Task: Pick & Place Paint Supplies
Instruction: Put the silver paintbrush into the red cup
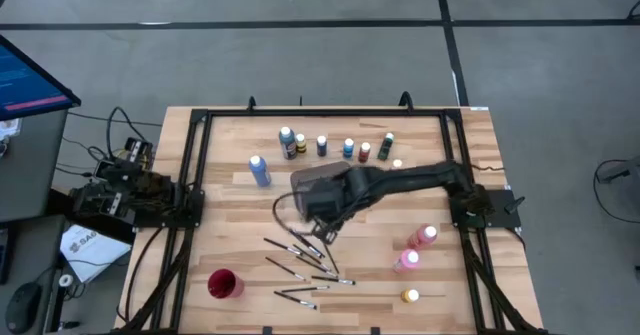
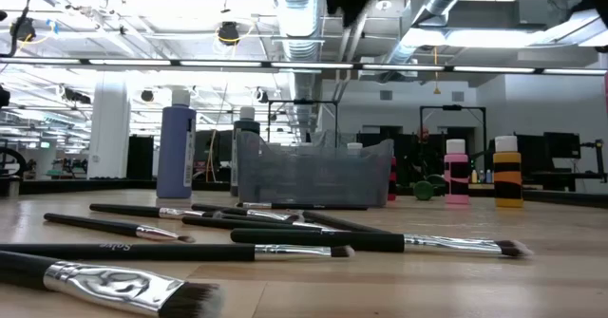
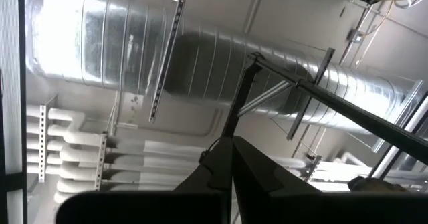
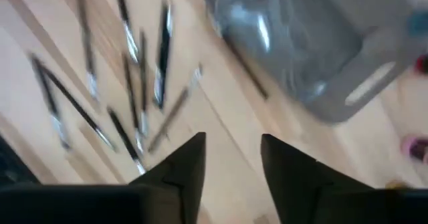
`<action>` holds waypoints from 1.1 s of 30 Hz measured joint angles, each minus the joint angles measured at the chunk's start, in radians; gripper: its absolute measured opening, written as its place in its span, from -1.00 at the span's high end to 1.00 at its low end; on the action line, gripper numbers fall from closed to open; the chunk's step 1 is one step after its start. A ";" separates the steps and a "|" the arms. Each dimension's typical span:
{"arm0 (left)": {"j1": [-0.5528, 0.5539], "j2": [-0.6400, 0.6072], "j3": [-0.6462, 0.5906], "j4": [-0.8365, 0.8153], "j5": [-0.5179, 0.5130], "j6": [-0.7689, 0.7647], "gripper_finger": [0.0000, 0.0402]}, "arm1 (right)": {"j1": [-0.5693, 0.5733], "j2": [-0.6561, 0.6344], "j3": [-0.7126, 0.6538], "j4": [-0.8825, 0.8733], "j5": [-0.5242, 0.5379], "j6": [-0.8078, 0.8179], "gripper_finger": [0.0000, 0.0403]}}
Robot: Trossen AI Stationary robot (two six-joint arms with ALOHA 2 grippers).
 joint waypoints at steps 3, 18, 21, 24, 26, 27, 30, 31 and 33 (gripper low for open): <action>0.000 0.008 0.000 0.000 0.000 -0.018 0.99 | 0.010 0.063 0.000 0.007 -0.033 -0.002 0.07; 0.000 0.150 0.014 -0.011 -0.067 -0.185 0.99 | -0.016 0.256 0.001 0.086 -0.059 0.027 -0.18; 0.000 0.094 0.042 0.001 -0.186 -0.343 0.99 | -0.007 0.266 0.000 0.088 -0.072 0.023 -0.18; 0.000 0.008 0.034 0.000 -0.132 -0.236 0.99 | 0.002 0.265 0.001 0.101 -0.064 0.024 -0.18; 0.000 -0.005 0.020 -0.003 -0.078 -0.173 0.99 | 0.008 0.265 0.001 0.102 -0.054 0.024 -0.18; 0.000 -0.005 0.015 -0.006 -0.058 -0.156 0.99 | 0.011 0.265 0.001 0.104 -0.052 0.024 -0.18; 0.000 -0.005 0.002 0.000 -0.056 -0.159 0.99 | 0.016 0.265 0.001 0.100 -0.052 0.024 -0.18; -0.001 -0.006 0.000 -0.007 -0.048 -0.168 0.99 | 0.018 0.265 0.001 0.095 -0.050 0.024 -0.17; -0.001 -0.006 0.001 0.003 -0.018 -0.179 0.99 | 0.023 0.265 0.001 0.094 -0.050 0.027 -0.17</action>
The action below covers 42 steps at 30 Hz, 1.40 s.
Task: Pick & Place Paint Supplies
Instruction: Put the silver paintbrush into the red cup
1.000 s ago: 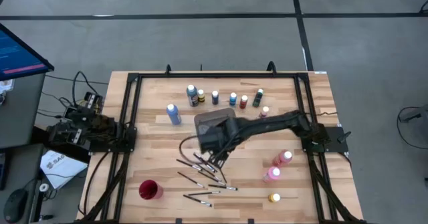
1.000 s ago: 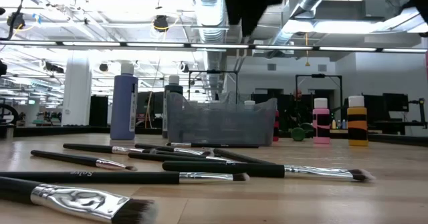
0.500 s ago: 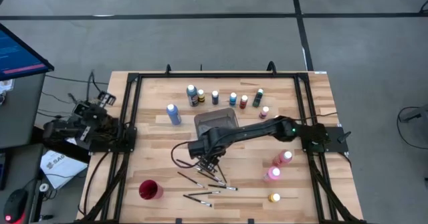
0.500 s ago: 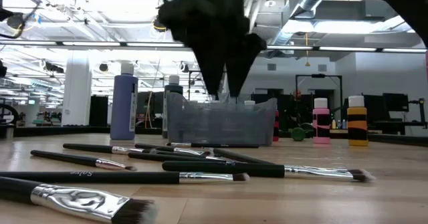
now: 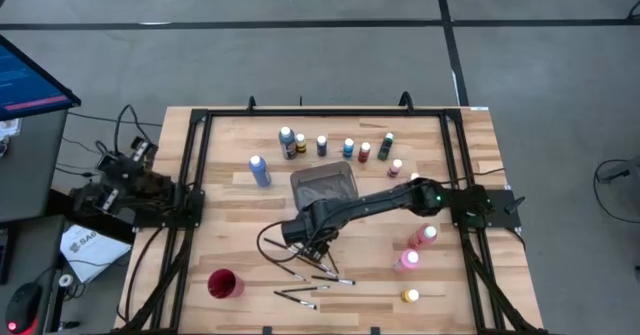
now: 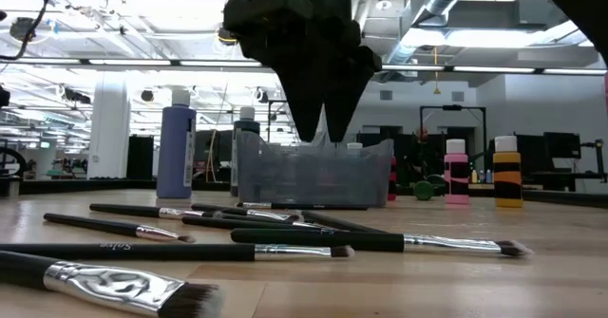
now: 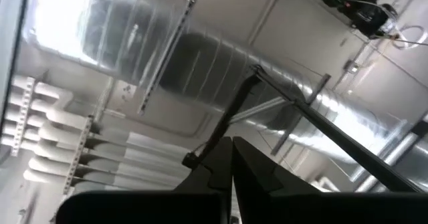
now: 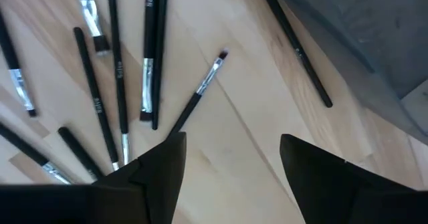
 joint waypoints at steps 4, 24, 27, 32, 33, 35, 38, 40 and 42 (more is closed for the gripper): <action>0.000 0.000 -0.001 -0.002 0.067 0.000 0.99 | 0.008 0.000 0.000 0.004 0.000 0.007 -0.17; 0.000 0.144 -0.001 -0.012 0.077 -0.003 0.99 | -0.067 0.013 0.000 0.098 -0.067 -0.020 -0.17; 0.000 0.195 -0.001 -0.011 0.077 -0.018 0.99 | -0.062 0.013 0.000 0.106 -0.078 -0.019 -0.17; 0.000 0.251 -0.001 -0.002 -0.048 -0.587 0.99 | -0.044 0.013 0.000 0.089 -0.089 -0.019 -0.17; 0.000 0.263 -0.001 -0.003 -0.042 -0.663 0.99 | -0.039 0.013 0.000 0.087 -0.094 -0.019 -0.17; 0.000 0.287 -0.001 -0.004 -0.042 -0.742 0.99 | -0.037 0.013 0.000 0.100 -0.103 -0.019 -0.17; 0.000 0.331 -0.001 -0.006 -0.042 -0.760 0.99 | -0.032 0.013 0.000 0.118 -0.103 -0.019 -0.17; 0.000 0.361 -0.001 -0.002 -0.041 -0.760 0.99 | -0.032 0.013 0.000 0.125 -0.104 -0.008 -0.17; -0.003 0.367 -0.001 -0.029 -0.041 -0.760 0.99 | -0.032 0.013 0.000 0.124 -0.104 0.009 -0.17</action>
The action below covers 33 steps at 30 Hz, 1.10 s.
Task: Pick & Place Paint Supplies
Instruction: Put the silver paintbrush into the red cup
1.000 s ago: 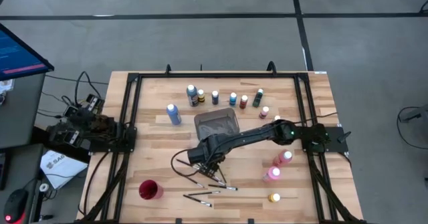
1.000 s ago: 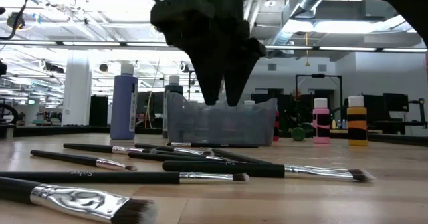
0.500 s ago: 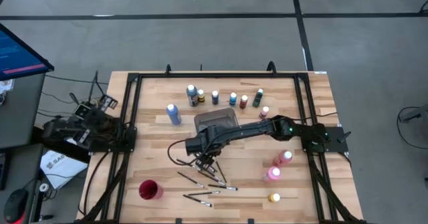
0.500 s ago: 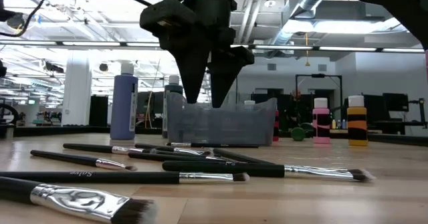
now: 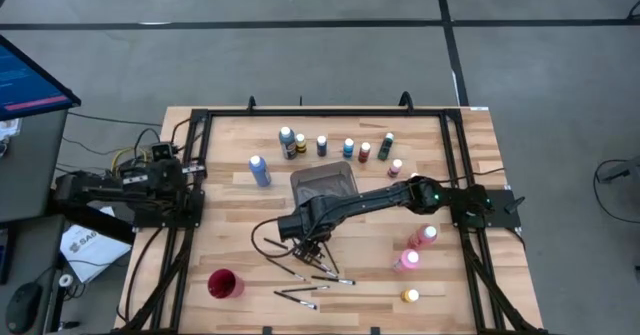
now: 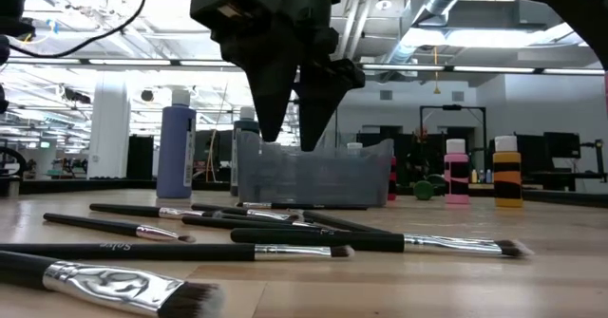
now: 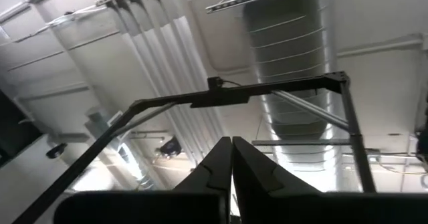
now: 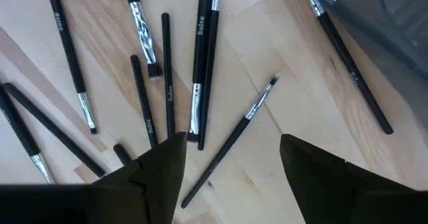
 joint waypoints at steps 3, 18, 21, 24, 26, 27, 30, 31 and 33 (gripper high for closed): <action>-0.005 -0.098 0.000 -0.097 0.001 0.000 0.99 | 0.000 0.000 0.000 0.000 -0.002 0.005 -0.17; 0.027 -0.368 0.000 -0.046 -0.005 0.000 0.99 | -0.058 0.038 -0.002 0.041 -0.020 0.024 -0.17; -0.002 -0.368 0.000 -0.046 -0.004 0.000 0.99 | -0.060 0.077 0.003 0.050 -0.047 0.017 -0.17; -0.024 -0.368 0.000 -0.050 -0.005 0.000 0.99 | -0.058 0.095 -0.004 0.007 -0.054 -0.003 -0.17; -0.026 -0.368 0.000 -0.053 -0.004 0.000 0.99 | -0.058 0.116 0.004 0.056 -0.056 0.001 -0.17; -0.026 -0.368 0.000 -0.051 -0.005 0.000 0.99 | -0.057 0.119 0.000 0.027 -0.047 0.000 -0.17; -0.026 -0.369 0.000 -0.053 -0.004 0.000 0.99 | -0.063 0.134 0.004 0.030 -0.056 -0.004 -0.17; -0.026 -0.369 0.000 -0.052 -0.005 0.000 0.99 | -0.063 0.137 0.004 0.026 -0.056 -0.009 -0.16; -0.026 -0.369 0.000 -0.056 -0.004 0.000 0.99 | -0.062 0.138 0.004 0.026 -0.054 -0.013 -0.12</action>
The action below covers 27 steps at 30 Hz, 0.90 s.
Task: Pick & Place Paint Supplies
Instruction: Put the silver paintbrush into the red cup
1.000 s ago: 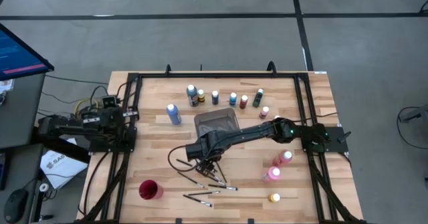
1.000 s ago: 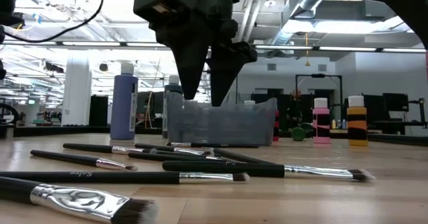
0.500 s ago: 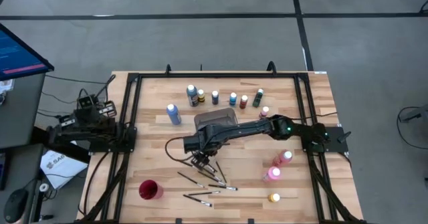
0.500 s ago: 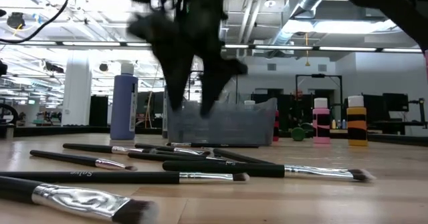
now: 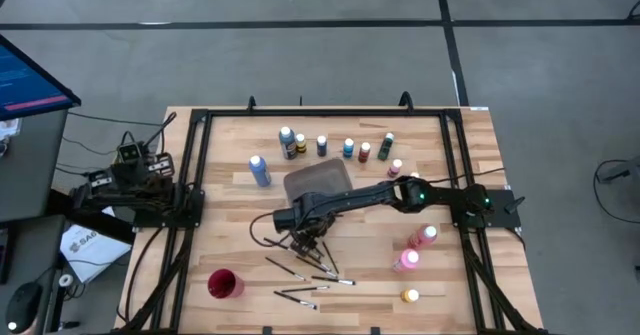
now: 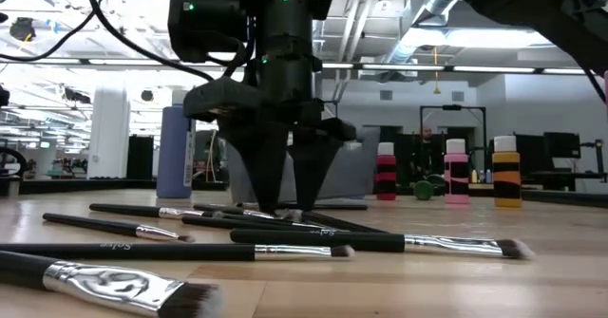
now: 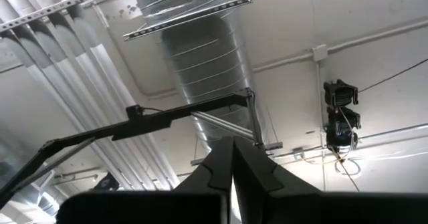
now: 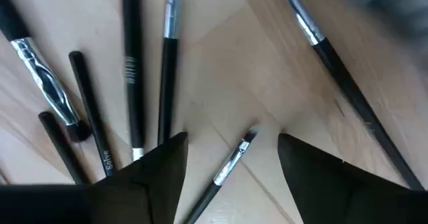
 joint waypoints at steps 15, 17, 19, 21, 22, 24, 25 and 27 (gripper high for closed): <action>0.001 0.000 0.000 0.000 0.000 0.000 0.99 | 0.000 0.003 -0.002 -0.003 -0.001 0.037 0.72; 0.001 0.000 0.000 0.000 0.000 0.000 0.99 | 0.000 0.003 -0.002 -0.003 -0.002 0.038 0.80; 0.001 0.000 0.000 0.000 0.000 0.000 0.99 | 0.000 0.004 0.003 -0.008 -0.003 0.038 0.91; 0.001 0.000 0.000 0.000 0.000 0.000 0.99 | 0.000 0.007 0.019 -0.022 -0.006 0.038 0.97; 0.001 0.000 0.000 0.000 0.000 0.000 0.99 | 0.000 0.008 0.020 -0.024 -0.008 0.040 0.97; 0.001 0.000 0.000 0.000 0.000 0.000 0.99 | 0.002 0.007 0.020 -0.032 -0.023 0.053 0.98; 0.001 0.000 0.000 0.000 0.000 0.000 0.99 | 0.003 0.001 0.019 -0.045 -0.024 0.053 0.99; 0.001 0.000 0.000 0.000 0.000 0.000 0.99 | 0.008 -0.007 0.015 -0.063 -0.024 0.045 0.99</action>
